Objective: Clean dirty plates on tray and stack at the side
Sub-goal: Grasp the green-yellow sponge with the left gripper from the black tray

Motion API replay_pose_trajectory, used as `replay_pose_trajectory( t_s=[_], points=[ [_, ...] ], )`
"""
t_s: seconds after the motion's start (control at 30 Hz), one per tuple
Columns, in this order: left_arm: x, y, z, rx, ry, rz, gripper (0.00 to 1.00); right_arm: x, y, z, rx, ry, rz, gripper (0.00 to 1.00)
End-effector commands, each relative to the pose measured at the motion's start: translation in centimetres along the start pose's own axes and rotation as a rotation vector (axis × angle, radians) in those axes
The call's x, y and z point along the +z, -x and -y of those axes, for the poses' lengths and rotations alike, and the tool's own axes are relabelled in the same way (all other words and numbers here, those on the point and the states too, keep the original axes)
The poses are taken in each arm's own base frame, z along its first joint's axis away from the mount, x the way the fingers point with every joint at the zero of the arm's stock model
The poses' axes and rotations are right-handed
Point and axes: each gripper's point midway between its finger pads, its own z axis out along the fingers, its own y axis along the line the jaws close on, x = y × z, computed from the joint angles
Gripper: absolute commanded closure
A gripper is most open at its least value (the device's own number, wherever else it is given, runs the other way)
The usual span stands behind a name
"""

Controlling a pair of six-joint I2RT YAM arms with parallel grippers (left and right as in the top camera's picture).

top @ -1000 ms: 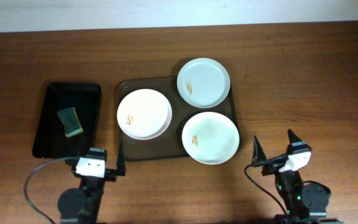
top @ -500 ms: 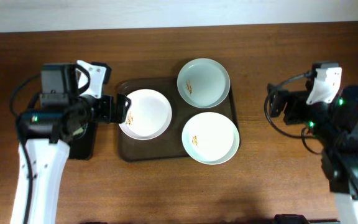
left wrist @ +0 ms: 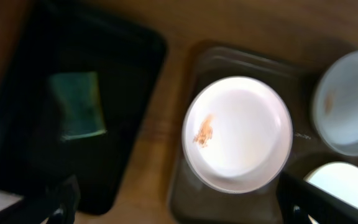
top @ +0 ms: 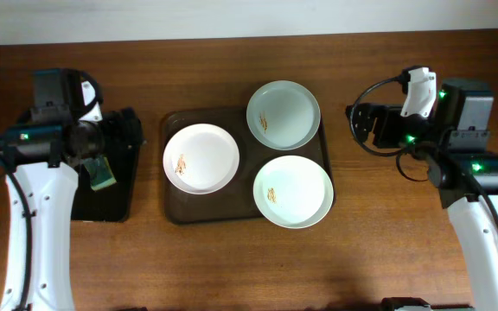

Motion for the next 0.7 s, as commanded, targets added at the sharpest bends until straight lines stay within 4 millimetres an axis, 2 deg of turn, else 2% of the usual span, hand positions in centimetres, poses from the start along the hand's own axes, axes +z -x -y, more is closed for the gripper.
replay_pose_trajectory(
  t_s=[0.0,0.1,0.27,0.47,0.6,0.67],
  points=[
    [-2.8,1.8,-2.2,-0.067,0.138,0.072,0.01,-0.6,1.8,-0.6,-0.029,-0.099,0.031,0.02],
    [-2.9,1.1,-3.3,-0.105,0.202,0.047,0.01,-0.6,2.4,-1.7,-0.063,-0.149,0.003,0.02],
    [-2.3,0.9,-3.4,-0.127,0.210,0.028,0.01,0.2,1.7,-3.2,-0.082,-0.099,-0.026,0.02],
    [3.2,0.0,-4.0,-0.132,0.253,-0.121,0.01,0.4,1.3,-3.4,-0.079,-0.082,-0.042,0.02],
    [5.3,0.5,-4.0,-0.132,0.256,-0.131,0.01,0.4,1.3,-3.4,-0.079,-0.083,-0.043,0.02],
    [7.6,0.9,-4.1,-0.131,0.260,-0.145,0.06,0.4,0.9,-3.3,-0.075,-0.087,-0.061,0.02]
  ],
)
